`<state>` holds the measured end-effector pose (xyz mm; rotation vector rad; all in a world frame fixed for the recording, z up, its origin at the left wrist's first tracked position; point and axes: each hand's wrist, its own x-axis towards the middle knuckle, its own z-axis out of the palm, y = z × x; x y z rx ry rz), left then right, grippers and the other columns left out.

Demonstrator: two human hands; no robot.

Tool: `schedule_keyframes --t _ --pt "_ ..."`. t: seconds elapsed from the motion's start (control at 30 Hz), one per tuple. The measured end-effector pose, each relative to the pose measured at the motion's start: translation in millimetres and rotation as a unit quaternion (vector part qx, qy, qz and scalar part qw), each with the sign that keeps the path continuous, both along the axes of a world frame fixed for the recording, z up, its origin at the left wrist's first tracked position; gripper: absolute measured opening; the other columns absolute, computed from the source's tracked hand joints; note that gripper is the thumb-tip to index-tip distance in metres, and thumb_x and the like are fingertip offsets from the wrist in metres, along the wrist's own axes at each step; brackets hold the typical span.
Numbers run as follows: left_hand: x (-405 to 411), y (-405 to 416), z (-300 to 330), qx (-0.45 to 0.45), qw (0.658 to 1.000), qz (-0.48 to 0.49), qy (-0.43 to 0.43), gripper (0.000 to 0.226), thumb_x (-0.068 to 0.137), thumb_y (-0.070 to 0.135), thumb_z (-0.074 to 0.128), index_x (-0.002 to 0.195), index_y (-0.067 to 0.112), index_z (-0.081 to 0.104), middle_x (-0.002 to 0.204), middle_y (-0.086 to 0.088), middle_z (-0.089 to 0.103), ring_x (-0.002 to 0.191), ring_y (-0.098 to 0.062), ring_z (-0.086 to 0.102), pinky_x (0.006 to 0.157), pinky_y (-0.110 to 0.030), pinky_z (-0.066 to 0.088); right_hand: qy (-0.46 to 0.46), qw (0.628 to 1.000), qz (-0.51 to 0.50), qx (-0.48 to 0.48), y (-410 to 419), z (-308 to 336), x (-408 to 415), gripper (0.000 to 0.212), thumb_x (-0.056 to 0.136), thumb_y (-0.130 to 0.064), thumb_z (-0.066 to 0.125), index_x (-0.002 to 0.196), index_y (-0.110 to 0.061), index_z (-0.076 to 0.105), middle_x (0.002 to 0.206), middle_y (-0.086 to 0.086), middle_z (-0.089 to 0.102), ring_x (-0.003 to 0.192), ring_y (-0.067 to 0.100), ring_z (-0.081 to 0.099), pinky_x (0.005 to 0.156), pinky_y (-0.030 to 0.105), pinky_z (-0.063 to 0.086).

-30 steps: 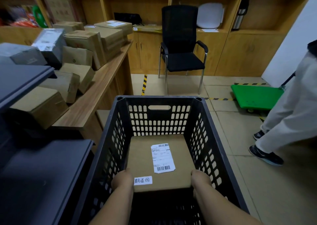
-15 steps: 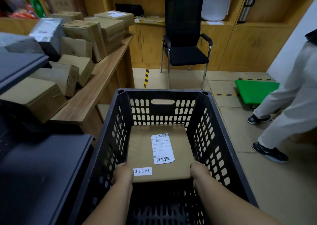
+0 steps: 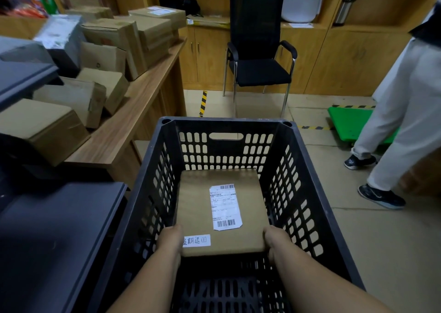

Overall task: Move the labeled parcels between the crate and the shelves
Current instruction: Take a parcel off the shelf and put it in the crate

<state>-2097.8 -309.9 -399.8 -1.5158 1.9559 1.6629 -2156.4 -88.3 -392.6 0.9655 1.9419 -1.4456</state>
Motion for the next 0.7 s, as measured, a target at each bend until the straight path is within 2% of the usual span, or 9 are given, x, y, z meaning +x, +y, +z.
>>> schedule_keyframes --t 0.03,0.17,0.3,0.4,0.5,0.6,0.7 --pt "-0.3 0.4 3.5 0.0 1.0 -0.002 -0.006 0.027 0.09 0.018 0.042 0.095 -0.003 0.059 0.105 -0.027 0.065 0.1 -0.04 0.062 0.094 -0.045 0.049 -0.01 1.0 0.011 0.003 -0.8 2.4 -0.3 0.035 0.094 -0.004 0.037 0.123 0.005 0.055 0.125 0.024 0.056 0.107 0.035 0.057 0.095 0.041 0.048" --pt "-3.6 4.2 21.9 -0.043 0.999 -0.021 -0.008 0.034 0.09 0.016 0.041 0.102 -0.007 0.062 0.108 -0.027 0.063 0.103 -0.04 0.059 0.089 -0.039 0.047 0.023 0.996 0.055 0.064 -10.5 19.7 -2.4 0.038 0.094 -0.009 0.04 0.129 0.0 0.049 0.123 0.018 0.055 0.111 0.034 0.054 0.099 0.039 0.044" --pt "-7.4 7.8 55.7 -0.095 0.993 -0.069 0.004 0.027 0.09 0.019 0.042 0.096 0.003 0.062 0.106 -0.019 0.064 0.093 -0.034 0.056 0.084 -0.033 0.044 0.067 0.992 0.067 0.087 -17.7 50.6 1.5 0.042 0.092 -0.014 0.043 0.133 -0.011 0.051 0.131 0.018 0.054 0.113 0.035 0.054 0.096 0.034 0.046" --pt "-8.5 11.8 86.8 -0.128 0.986 -0.104 0.024 0.031 0.093 0.021 0.043 0.108 0.003 0.062 0.111 -0.019 0.063 0.099 -0.034 0.057 0.082 -0.032 0.044 0.135 0.98 0.099 0.109 -23.7 82.9 9.1 0.042 0.091 -0.016 0.043 0.132 -0.016 0.052 0.13 0.015 0.055 0.112 0.034 0.055 0.095 0.034 0.047" --pt "-5.3 20.1 125.1 -0.194 0.97 -0.139 0.057 0.031 0.094 0.026 0.043 0.112 0.009 0.062 0.11 -0.013 0.064 0.098 -0.03 0.058 0.082 -0.033 0.047 0.202 0.947 0.178 0.173 -28.7 115.9 17.9 0.044 0.093 -0.019 0.041 0.136 -0.023 0.049 0.133 0.008 0.054 0.115 0.029 0.054 0.092 0.032 0.046" --pt "4.6 29.7 163.6 -0.294 0.934 -0.179 0.097 0.03 0.096 0.032 0.043 0.112 0.017 0.062 0.109 -0.005 0.063 0.097 -0.023 0.058 0.083 -0.033 0.049 0.273 0.907 0.231 0.222 -31.0 147.8 29.9 0.044 0.092 -0.02 0.043 0.135 -0.022 0.05 0.139 0.003 0.049 0.122 0.024 0.048 0.095 0.032 0.042" --pt "17.7 35.5 196.1 -0.385 0.885 -0.221 0.14 0.025 0.094 0.033 0.042 0.094 0.02 0.064 0.1 -0.002 0.062 0.09 -0.021 0.058 0.079 -0.036 0.051 0.334 0.858 0.271 0.281 -32.2 174.9 44.3 0.039 0.092 -0.025 0.045 0.13 -0.021 0.055 0.133 0.0 0.052 0.121 0.02 0.047 0.096 0.033 0.041"
